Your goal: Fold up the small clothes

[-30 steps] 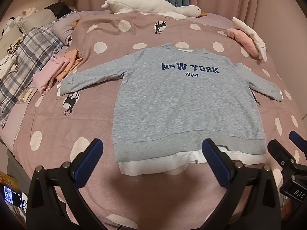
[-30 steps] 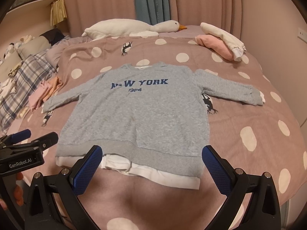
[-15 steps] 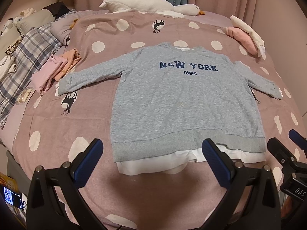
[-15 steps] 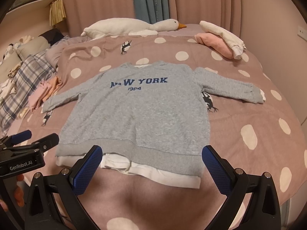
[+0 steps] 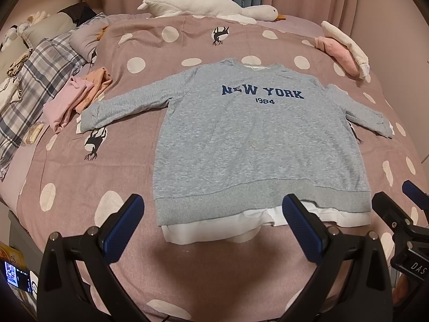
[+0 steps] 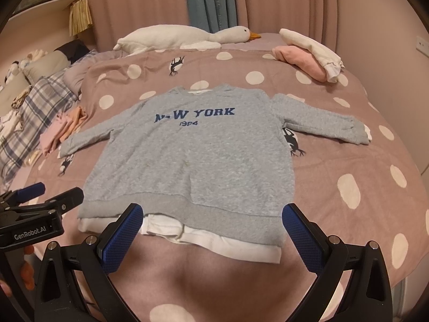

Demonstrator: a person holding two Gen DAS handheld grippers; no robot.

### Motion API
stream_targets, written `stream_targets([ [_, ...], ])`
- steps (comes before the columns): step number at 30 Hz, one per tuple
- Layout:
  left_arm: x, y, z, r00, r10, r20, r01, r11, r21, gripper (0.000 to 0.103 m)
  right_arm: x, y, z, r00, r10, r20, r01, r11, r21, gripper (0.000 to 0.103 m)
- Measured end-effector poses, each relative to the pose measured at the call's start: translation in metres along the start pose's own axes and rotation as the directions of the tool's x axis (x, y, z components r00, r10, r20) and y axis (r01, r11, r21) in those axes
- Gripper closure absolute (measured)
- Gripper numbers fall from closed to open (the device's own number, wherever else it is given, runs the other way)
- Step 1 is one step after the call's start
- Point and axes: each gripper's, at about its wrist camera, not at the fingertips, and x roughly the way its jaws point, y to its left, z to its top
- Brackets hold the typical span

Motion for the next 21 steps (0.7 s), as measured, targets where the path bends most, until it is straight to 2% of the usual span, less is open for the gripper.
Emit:
stream_targets([
  [14, 0.002, 0.0, -0.002, 1.0, -0.011, -0.01, 0.011, 1.0, -0.003, 0.0, 0.001, 0.0, 0.0, 1.0, 0.0, 0.001, 0.0, 1.0, 0.006, 0.001],
  [17, 0.007, 0.005, -0.002, 0.998, -0.06, -0.035, 0.058, 0.997, -0.046, 0.0, 0.003, -0.004, -0.001, 1.0, 0.019, 0.005, -0.02, 0.999, 0.032, 0.001],
  [20, 0.014, 0.013, -0.001, 0.99, -0.129, -0.057, 0.122, 0.986, -0.113, 0.0, 0.007, -0.019, 0.001, 0.994, 0.112, 0.006, -0.112, 0.989, 0.092, 0.001],
  [21, 0.018, 0.016, 0.0, 0.983, -0.174, -0.066, 0.164, 0.977, -0.138, 0.0, 0.009, -0.025, 0.001, 0.99, 0.142, 0.007, -0.142, 0.983, 0.12, 0.001],
])
